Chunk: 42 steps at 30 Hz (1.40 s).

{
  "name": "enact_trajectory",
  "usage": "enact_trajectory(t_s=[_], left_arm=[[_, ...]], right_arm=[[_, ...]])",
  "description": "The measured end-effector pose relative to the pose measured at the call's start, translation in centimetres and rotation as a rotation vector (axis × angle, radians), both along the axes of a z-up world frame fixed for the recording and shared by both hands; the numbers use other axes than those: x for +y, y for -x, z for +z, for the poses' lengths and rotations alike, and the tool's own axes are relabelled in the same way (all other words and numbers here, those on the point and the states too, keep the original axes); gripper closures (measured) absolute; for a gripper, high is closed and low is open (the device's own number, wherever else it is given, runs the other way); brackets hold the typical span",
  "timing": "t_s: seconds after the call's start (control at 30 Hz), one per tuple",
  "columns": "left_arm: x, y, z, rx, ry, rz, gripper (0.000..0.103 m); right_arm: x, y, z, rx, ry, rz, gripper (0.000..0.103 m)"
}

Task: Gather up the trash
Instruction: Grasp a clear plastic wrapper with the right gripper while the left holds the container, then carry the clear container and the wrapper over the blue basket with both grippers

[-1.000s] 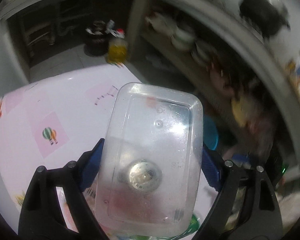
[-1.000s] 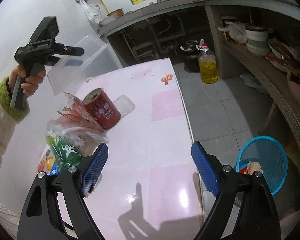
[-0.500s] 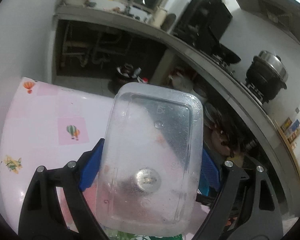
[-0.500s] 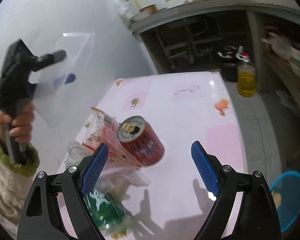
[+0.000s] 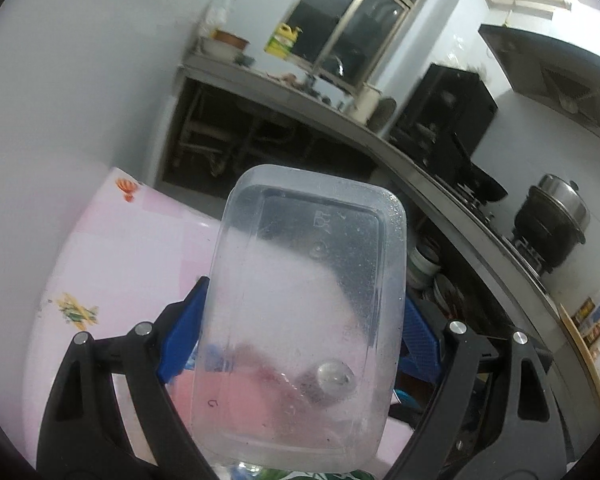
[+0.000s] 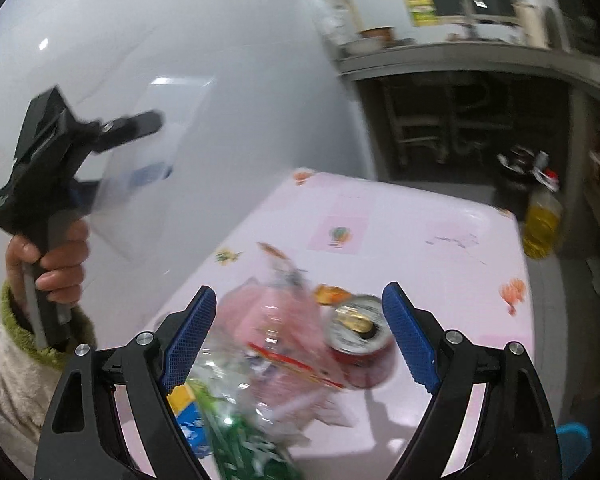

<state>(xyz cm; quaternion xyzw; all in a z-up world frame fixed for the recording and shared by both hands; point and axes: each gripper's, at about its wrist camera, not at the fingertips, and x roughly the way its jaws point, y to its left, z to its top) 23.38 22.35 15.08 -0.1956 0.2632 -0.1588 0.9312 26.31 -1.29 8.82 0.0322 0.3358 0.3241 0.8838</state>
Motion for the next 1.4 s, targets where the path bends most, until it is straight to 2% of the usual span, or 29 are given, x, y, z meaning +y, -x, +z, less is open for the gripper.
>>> enact_trajectory(t_s=[0.17,0.33,0.43,0.5,0.57,0.83,1.03,1.23,1.4], left_arm=[[0.9,1.1,0.0,-0.008,0.002,0.025,0.02],[1.2,1.8,-0.4,-0.004,0.002,0.033,0.02],[1.4,2.1,-0.6,-0.007,0.0,0.035,0.02],[1.4,2.3,-0.5,-0.015,-0.007,0.037,0.02],[1.5,2.4,-0.5,-0.021,-0.005,0.038,0.02],[2.1,3.6,0.0,-0.067,0.002,0.054,0.02],[2.6,5.0,1.0,-0.114,0.021,0.066,0.02],[2.3,6.2,2.3,-0.153,0.04,0.059,0.02],[1.1,6.5,3.3,-0.178,0.063,0.014,0.02]], right_arm=[[4.7,-0.8,-1.0,0.037,0.149,0.047,0.039],[6.6,-1.7,-2.5,0.089,0.236,0.027,0.058],[6.9,-1.8,-3.0,0.107,0.255,0.016,0.075],[6.9,-1.6,-3.0,0.095,0.261,0.001,0.092],[7.0,-1.5,-2.6,0.065,0.264,-0.025,0.096],[6.4,-0.1,-0.6,-0.048,0.242,-0.112,0.099],[5.2,0.8,1.1,-0.09,0.177,-0.156,0.1],[2.8,2.2,3.9,-0.142,0.092,-0.219,0.1],[-0.4,4.5,6.6,-0.201,0.041,-0.308,0.1]])
